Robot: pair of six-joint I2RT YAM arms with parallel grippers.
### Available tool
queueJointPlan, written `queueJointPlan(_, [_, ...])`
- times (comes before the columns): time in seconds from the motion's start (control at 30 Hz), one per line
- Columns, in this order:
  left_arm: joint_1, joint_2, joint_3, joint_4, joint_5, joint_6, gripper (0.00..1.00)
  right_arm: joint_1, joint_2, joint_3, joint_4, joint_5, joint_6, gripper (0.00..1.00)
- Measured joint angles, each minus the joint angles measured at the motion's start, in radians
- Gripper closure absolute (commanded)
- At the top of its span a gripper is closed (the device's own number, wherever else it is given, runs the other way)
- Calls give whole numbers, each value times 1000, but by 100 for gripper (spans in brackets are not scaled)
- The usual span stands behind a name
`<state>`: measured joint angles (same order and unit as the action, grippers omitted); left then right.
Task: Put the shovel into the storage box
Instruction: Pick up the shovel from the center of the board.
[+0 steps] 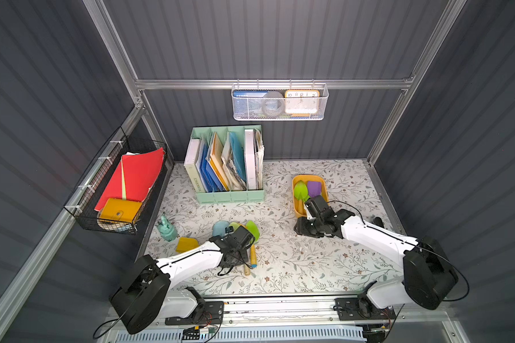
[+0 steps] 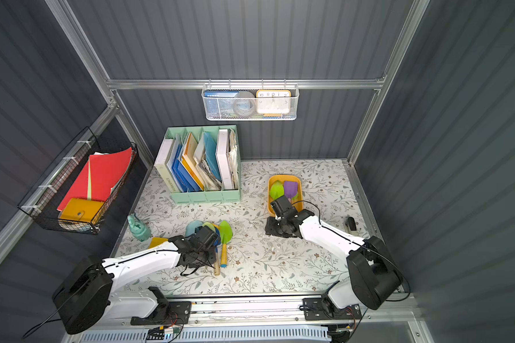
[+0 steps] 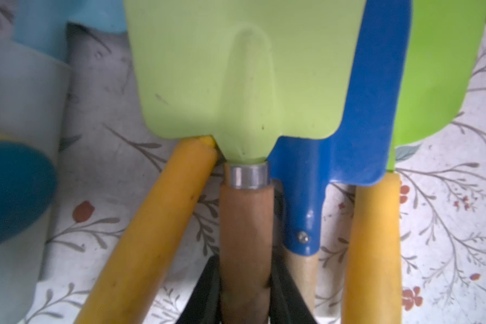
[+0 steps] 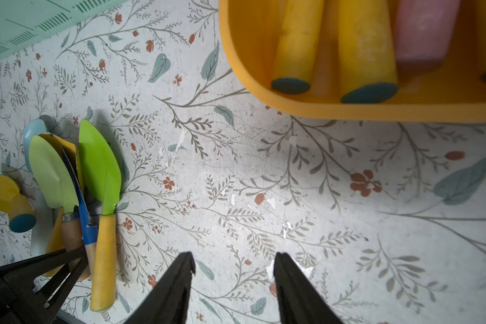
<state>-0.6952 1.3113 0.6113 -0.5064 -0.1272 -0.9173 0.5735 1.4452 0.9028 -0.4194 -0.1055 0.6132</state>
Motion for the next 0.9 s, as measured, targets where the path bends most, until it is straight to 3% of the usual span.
queueJointPlan(0.43, [-1, -98, 170, 4, 42, 38, 92, 0, -135, -24, 76, -121, 23, 42])
queueJointPlan(0.67, [-1, -121, 195, 113, 121, 61, 92, 0, -216, -113, 266, -276, 94, 29])
queueJointPlan(0.9, [-1, -156, 209, 273, 227, 85, 92, 0, -257, -175, 526, -418, 195, 29])
